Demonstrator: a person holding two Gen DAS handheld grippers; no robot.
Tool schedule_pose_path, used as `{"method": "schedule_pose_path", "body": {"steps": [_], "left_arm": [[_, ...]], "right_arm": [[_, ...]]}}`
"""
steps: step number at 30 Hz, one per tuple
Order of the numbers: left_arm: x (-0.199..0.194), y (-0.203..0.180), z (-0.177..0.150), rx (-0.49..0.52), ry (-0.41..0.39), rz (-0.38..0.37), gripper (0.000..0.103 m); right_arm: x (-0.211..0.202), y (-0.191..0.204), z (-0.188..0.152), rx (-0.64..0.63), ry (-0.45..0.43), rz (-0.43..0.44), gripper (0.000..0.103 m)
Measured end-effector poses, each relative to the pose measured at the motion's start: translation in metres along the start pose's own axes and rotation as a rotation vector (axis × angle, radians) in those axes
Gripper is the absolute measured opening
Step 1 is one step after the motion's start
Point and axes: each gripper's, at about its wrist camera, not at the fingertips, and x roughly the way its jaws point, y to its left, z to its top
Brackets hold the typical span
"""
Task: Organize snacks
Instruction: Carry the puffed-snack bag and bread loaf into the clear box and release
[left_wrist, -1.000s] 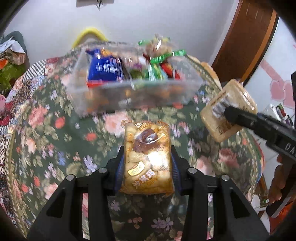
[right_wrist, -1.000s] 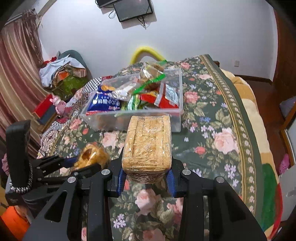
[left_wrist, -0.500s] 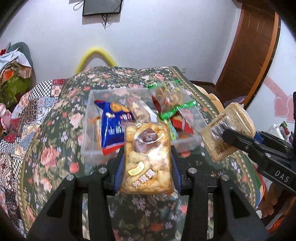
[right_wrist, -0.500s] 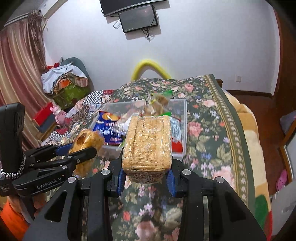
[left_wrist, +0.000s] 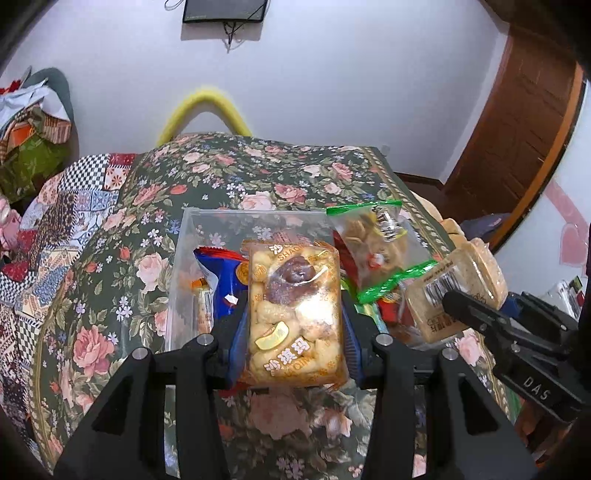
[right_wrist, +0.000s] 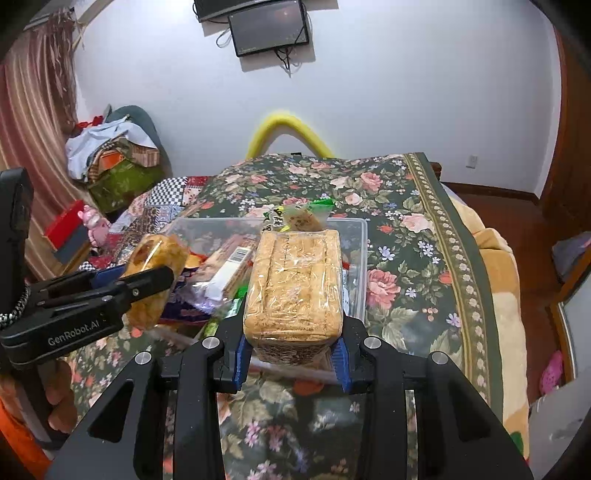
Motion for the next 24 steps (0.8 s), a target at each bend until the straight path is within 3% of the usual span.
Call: {"method": "schedule_pose_path", "body": {"steps": [13, 17, 19, 21, 24], "left_arm": [[0.03, -0.01, -0.012, 0.058, 0.038, 0.026, 0.044], [0.032, -0.01, -0.011, 0.048, 0.067, -0.002, 0.05], [0.03, -0.01, -0.012, 0.046, 0.07, -0.01, 0.058], [0.024, -0.012, -0.012, 0.051, 0.046, 0.009, 0.07], [0.012, -0.013, -0.012, 0.066, 0.005, 0.045, 0.072]], "right_arm": [[0.022, 0.007, -0.002, -0.022, 0.054, 0.008, 0.033], [0.023, 0.001, -0.004, -0.004, 0.076, -0.006, 0.035], [0.022, -0.002, -0.005, -0.001, 0.08, -0.016, 0.038], [0.018, -0.006, -0.007, 0.001, 0.072, -0.037, 0.049], [0.01, -0.009, -0.008, -0.003, 0.051, -0.064, 0.06]]}}
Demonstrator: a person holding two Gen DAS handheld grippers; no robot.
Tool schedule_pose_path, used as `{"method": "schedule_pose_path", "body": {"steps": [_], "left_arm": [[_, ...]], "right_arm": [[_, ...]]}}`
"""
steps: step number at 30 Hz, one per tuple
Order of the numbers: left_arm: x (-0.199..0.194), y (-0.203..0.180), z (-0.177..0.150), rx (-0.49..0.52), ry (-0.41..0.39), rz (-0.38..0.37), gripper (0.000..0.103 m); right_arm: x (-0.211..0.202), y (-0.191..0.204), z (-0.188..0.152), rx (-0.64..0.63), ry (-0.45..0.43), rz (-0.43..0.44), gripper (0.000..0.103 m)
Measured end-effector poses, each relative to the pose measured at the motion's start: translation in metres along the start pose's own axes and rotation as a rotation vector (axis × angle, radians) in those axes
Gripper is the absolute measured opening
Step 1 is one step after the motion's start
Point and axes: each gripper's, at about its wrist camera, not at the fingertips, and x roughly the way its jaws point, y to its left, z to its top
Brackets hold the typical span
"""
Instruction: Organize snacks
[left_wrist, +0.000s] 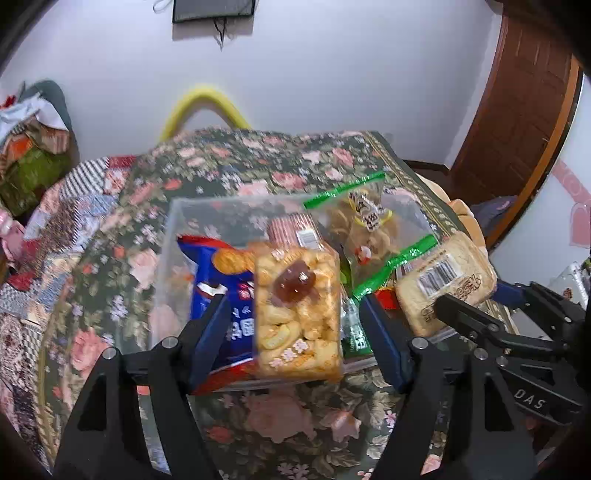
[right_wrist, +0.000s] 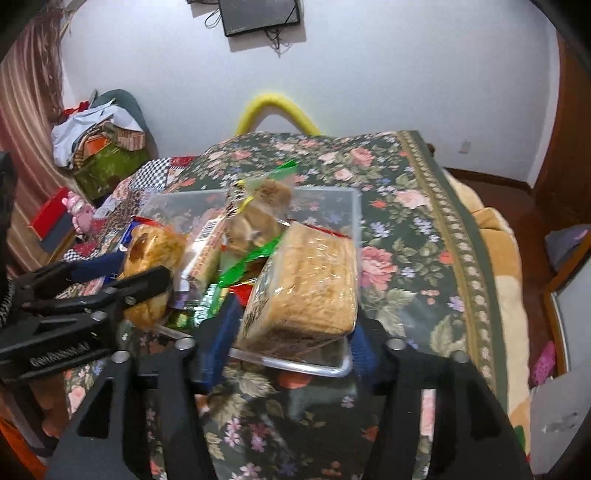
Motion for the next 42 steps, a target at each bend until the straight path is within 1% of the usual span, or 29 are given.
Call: {"method": "schedule_pose_path", "body": {"steps": [3, 7, 12, 17, 19, 21, 22, 26, 28, 30, 32, 34, 36, 37, 39, 41, 42], "left_arm": [[-0.01, 0.003, 0.001, -0.014, -0.008, -0.015, 0.072], [-0.03, 0.007, 0.003, -0.029, -0.042, -0.025, 0.072], [-0.068, 0.006, 0.002, -0.032, -0.105, -0.037, 0.072], [-0.122, 0.005, -0.003, -0.039, -0.203, -0.058, 0.072], [-0.148, 0.006, -0.007, -0.046, -0.255, -0.06, 0.072], [-0.171, 0.006, -0.011, -0.046, -0.303, -0.06, 0.072], [-0.187, 0.006, -0.015, -0.042, -0.337, -0.061, 0.072], [-0.234, 0.002, -0.03, -0.018, -0.437, -0.058, 0.072], [-0.254, 0.0, -0.04, -0.006, -0.474, -0.064, 0.074], [-0.267, -0.002, -0.047, 0.007, -0.503, -0.062, 0.079], [-0.276, -0.006, -0.055, 0.023, -0.528, -0.047, 0.081], [-0.283, -0.008, -0.063, 0.036, -0.539, -0.045, 0.085], [-0.287, -0.009, -0.068, 0.035, -0.544, -0.055, 0.091], [-0.288, -0.008, -0.07, 0.033, -0.547, -0.057, 0.093], [-0.292, -0.009, -0.074, 0.031, -0.557, -0.057, 0.099], [-0.293, -0.01, -0.077, 0.032, -0.563, -0.048, 0.102], [-0.292, -0.01, -0.078, 0.034, -0.563, -0.046, 0.102]], "right_arm": [[-0.007, -0.004, 0.0, -0.001, -0.006, -0.002, 0.06], [-0.024, -0.006, 0.002, -0.007, -0.033, -0.005, 0.06], [-0.059, 0.001, 0.007, -0.017, -0.099, 0.002, 0.06], [-0.107, 0.015, 0.008, -0.029, -0.19, 0.025, 0.061], [-0.126, 0.019, 0.007, -0.026, -0.226, 0.039, 0.065], [-0.149, 0.025, 0.005, -0.022, -0.279, 0.049, 0.072], [-0.162, 0.028, 0.002, -0.022, -0.308, 0.055, 0.072], [-0.196, 0.037, -0.006, -0.023, -0.372, 0.087, 0.074], [-0.21, 0.04, -0.013, -0.023, -0.398, 0.095, 0.077], [-0.221, 0.044, -0.019, -0.027, -0.424, 0.099, 0.082], [-0.229, 0.048, -0.026, -0.036, -0.438, 0.099, 0.083], [-0.233, 0.053, -0.031, -0.048, -0.446, 0.093, 0.084], [-0.235, 0.056, -0.035, -0.051, -0.453, 0.089, 0.088], [-0.236, 0.057, -0.036, -0.05, -0.455, 0.088, 0.09], [-0.236, 0.057, -0.04, -0.05, -0.46, 0.087, 0.096], [-0.237, 0.059, -0.044, -0.051, -0.47, 0.076, 0.101], [-0.238, 0.06, -0.045, -0.051, -0.475, 0.071, 0.103]]}}
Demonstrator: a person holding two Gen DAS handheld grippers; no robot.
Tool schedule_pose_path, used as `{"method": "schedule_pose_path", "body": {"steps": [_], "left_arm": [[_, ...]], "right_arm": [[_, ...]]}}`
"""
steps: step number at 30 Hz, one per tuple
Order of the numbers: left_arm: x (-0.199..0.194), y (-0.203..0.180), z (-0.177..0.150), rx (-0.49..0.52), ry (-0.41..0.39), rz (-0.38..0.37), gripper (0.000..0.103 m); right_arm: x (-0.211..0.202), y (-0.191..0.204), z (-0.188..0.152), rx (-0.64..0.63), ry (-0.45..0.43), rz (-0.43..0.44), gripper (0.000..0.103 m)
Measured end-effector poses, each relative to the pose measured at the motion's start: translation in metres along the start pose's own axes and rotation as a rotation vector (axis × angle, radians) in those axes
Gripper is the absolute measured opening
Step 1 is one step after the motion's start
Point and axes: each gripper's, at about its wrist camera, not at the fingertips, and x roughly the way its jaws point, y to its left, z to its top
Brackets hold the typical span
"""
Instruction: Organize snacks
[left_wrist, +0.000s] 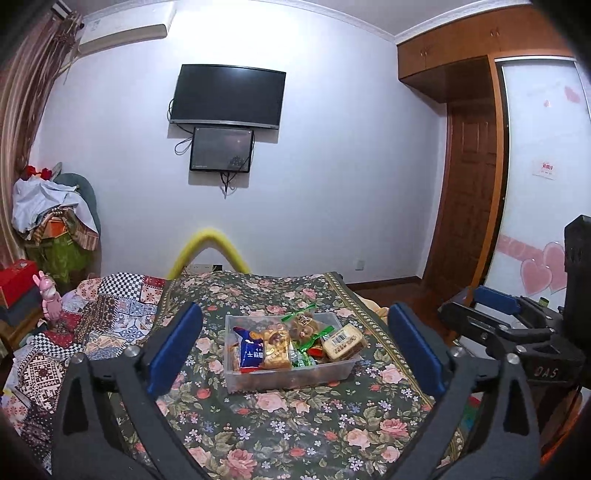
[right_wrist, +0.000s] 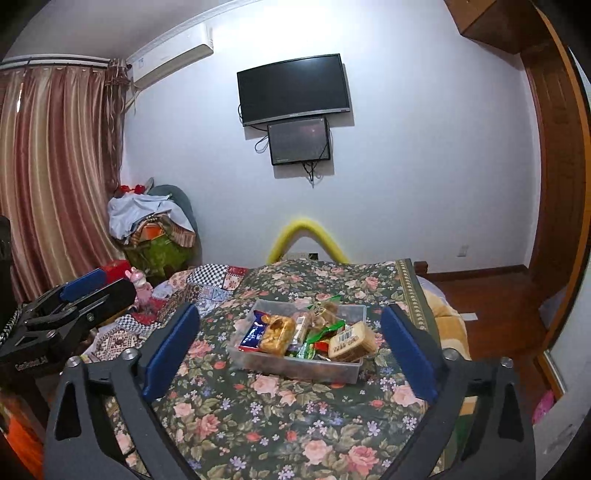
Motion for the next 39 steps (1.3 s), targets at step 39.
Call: {"method": "schedule_pose_path", "body": {"steps": [39], "left_arm": [[-0.001, -0.005, -0.011, 0.027, 0.024, -0.003, 0.103]], "right_arm": [[-0.008, -0.001, -0.007, -0.003, 0.005, -0.011, 0.103]]}}
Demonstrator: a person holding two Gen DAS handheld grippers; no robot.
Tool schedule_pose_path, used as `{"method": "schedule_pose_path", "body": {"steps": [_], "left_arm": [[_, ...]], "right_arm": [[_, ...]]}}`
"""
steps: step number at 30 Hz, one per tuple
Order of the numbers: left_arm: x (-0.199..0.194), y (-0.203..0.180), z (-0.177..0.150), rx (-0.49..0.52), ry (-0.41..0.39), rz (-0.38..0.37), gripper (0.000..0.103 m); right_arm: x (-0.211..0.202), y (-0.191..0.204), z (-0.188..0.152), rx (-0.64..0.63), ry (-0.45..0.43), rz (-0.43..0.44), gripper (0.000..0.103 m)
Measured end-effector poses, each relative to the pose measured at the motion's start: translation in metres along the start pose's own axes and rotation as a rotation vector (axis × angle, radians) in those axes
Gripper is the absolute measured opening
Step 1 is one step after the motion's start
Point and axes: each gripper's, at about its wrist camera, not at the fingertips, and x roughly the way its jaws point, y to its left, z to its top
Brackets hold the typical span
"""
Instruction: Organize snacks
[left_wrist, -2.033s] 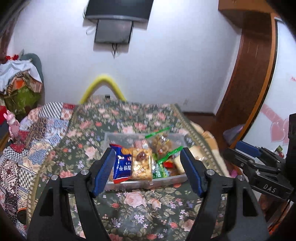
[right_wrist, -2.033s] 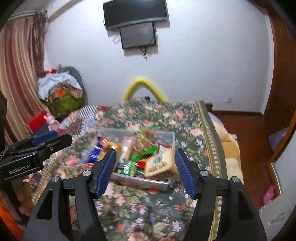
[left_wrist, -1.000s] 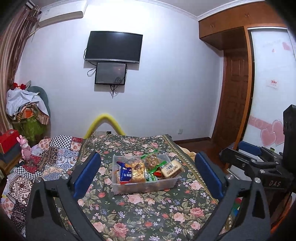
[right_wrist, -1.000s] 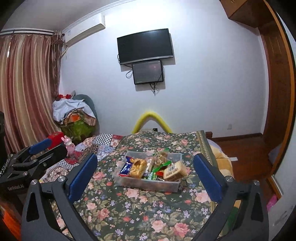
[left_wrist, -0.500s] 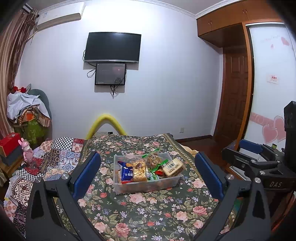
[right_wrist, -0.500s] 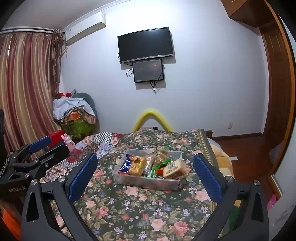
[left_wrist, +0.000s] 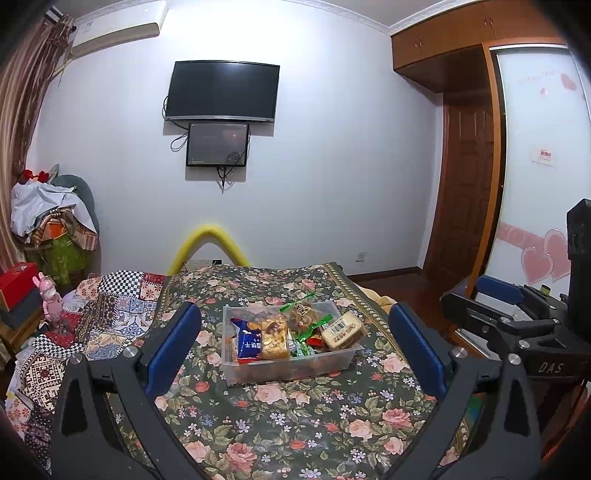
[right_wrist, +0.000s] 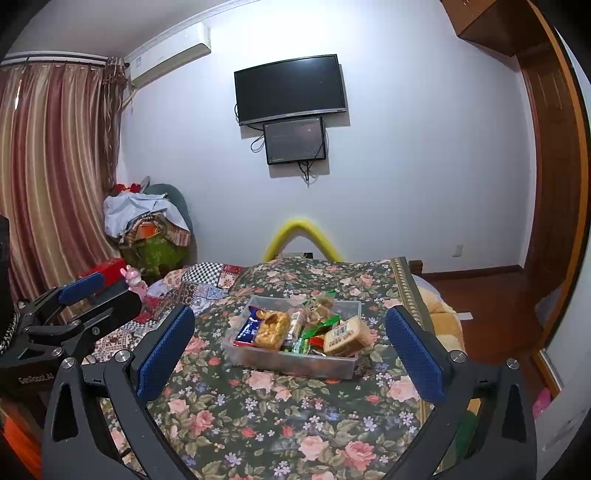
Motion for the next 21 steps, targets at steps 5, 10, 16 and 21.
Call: {"method": "schedule_pose_path", "body": {"steps": [5, 10, 16, 21], "left_arm": [[0.0006, -0.001, 0.0006, -0.001, -0.001, 0.0, 0.103], [0.0003, 0.0001, 0.0015, -0.006, 0.001, 0.0, 0.103], [0.0003, -0.0001, 0.0015, -0.005, -0.004, -0.008, 0.103], [0.0003, -0.0025, 0.0012, 0.006, -0.009, -0.018, 0.103]], "right_arm": [[-0.0001, 0.0003, 0.0004, -0.008, -0.005, -0.009, 0.103], [0.0006, -0.0018, -0.0005, -0.004, -0.006, -0.017, 0.103], [-0.002, 0.0, -0.0005, -0.011, -0.01, -0.028, 0.103], [-0.0029, 0.0002, 0.0003, -0.014, -0.014, -0.032, 0.103]]}}
